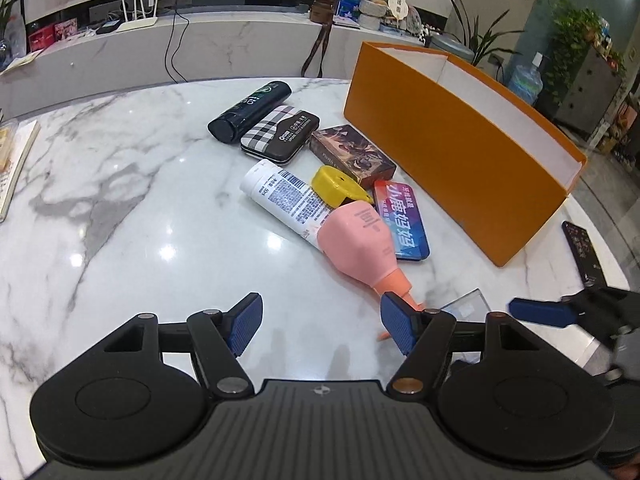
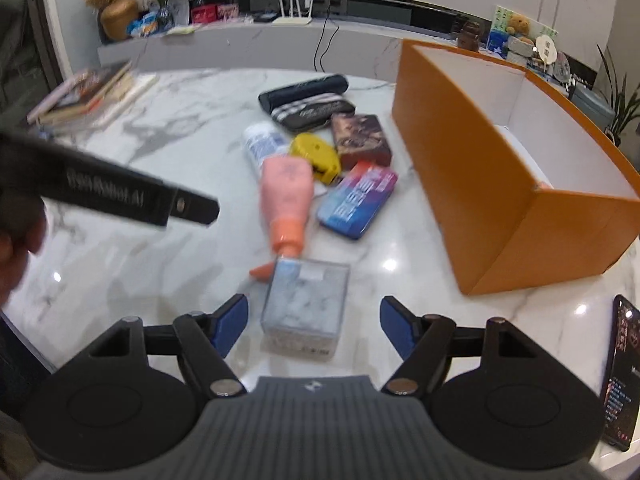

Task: Organize rigid objects
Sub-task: 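Withdraw both tools and grasp the clear plastic cube with the right tool, then grasp the pink lotion bottle with the left tool while the right tool holds the cube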

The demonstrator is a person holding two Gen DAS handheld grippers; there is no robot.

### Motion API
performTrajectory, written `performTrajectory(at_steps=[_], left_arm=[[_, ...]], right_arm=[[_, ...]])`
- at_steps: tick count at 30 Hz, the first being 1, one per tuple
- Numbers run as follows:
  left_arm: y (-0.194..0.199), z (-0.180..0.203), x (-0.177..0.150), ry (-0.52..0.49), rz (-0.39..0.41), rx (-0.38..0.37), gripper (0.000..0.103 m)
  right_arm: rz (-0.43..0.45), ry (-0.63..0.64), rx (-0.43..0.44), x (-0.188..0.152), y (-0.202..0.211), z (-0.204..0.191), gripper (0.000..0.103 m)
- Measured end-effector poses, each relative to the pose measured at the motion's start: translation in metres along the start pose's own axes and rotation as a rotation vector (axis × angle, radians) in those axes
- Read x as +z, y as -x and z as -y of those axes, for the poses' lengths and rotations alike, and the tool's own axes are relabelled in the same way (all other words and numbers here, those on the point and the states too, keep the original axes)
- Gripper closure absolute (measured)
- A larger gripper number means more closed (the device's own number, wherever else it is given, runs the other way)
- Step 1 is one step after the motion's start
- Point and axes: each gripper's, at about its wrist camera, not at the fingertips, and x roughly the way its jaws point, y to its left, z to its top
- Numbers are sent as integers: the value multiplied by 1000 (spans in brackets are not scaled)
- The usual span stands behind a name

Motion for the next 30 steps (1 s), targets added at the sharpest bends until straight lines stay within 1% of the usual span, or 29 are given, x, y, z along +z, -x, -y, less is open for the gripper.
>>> performTrajectory(at_steps=[2,5,9,10,11,13,16,18,19,22,24,28,30], left_arm=[[1,1,-1,1,4,-4,22],[2,3,-4,1,1,-8,22],[-1,6,-5,4,2,-5,21],[-3,6,-5,8,4,-3,21],[-5,7,-5,12,6,1,21],[-11,9,-4,23,5,12,21],[-20,13,-2,35,0,13,21],[-26,19,-1,31,0,15,21],[-28,22,-1,58,8,40,21],[-37,31,3,63,23,49,21],[-42,36,6,79,42,68,21],[-56,41,11,121,51,86,21],[-63,44,11,120,56,103,21]], right_arm=[[-9,11,-27,1,-8,-4,29],[-27,-15,-47,4,-14,1,29],[-49,-63,-21,2,-21,8,34],[-52,-66,-17,2,-22,8,39],[-59,-66,-14,1,-23,8,48],[-70,-65,-7,1,-25,9,55],[-76,-87,-18,2,-27,17,55],[-78,-104,-47,3,-27,24,56],[-78,-116,-65,3,-28,29,56],[-79,-163,-102,4,-30,43,56],[-79,-180,-115,5,-30,48,56],[-76,-180,-123,5,-31,49,56],[-75,-171,-125,5,-31,48,55]])
